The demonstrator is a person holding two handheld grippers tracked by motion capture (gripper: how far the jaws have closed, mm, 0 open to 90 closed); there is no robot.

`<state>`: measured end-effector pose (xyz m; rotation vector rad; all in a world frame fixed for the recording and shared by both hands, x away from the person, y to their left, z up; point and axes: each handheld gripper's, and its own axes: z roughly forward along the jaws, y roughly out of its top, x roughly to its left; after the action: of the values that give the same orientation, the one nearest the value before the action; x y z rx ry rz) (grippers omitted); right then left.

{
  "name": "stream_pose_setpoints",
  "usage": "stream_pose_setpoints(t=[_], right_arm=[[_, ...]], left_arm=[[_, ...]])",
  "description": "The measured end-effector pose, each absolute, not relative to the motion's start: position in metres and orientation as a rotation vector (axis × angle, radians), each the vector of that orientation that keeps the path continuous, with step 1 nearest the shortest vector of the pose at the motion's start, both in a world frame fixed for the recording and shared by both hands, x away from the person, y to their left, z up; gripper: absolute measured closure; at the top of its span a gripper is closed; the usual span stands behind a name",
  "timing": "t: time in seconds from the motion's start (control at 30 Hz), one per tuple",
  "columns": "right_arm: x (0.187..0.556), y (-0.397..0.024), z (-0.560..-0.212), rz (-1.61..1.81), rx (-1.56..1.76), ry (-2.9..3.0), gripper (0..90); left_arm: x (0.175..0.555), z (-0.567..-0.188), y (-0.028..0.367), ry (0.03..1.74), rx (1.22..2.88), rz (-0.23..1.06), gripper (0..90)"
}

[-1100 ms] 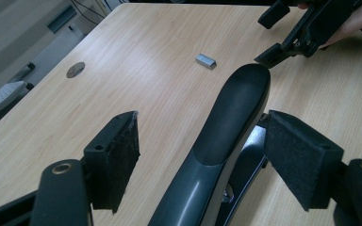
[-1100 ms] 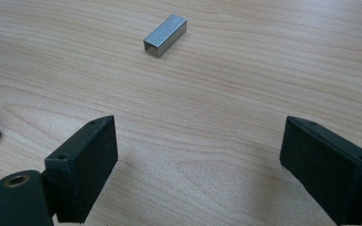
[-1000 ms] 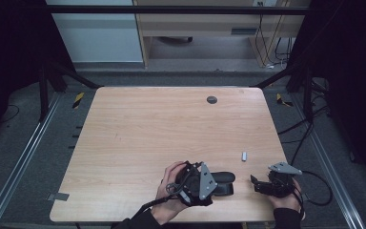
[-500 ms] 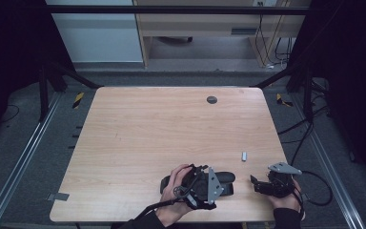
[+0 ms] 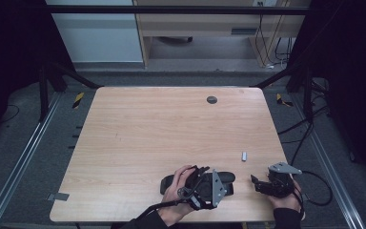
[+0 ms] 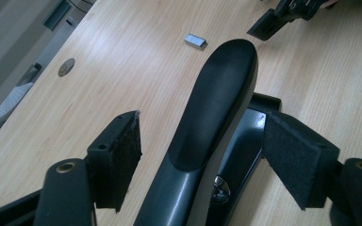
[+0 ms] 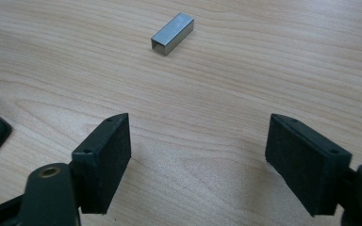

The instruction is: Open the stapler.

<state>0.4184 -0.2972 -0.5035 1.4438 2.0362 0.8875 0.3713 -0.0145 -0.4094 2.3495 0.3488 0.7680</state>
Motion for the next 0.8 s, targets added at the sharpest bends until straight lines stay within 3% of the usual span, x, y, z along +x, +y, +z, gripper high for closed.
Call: stream_pose_setpoints(t=[0.8], right_arm=[[0.416,-0.292,-0.498,0.934,1.379,2.107,49.5]], left_arm=[[0.379,-0.425,-0.026,0.325,2.436,0.851,33.9]])
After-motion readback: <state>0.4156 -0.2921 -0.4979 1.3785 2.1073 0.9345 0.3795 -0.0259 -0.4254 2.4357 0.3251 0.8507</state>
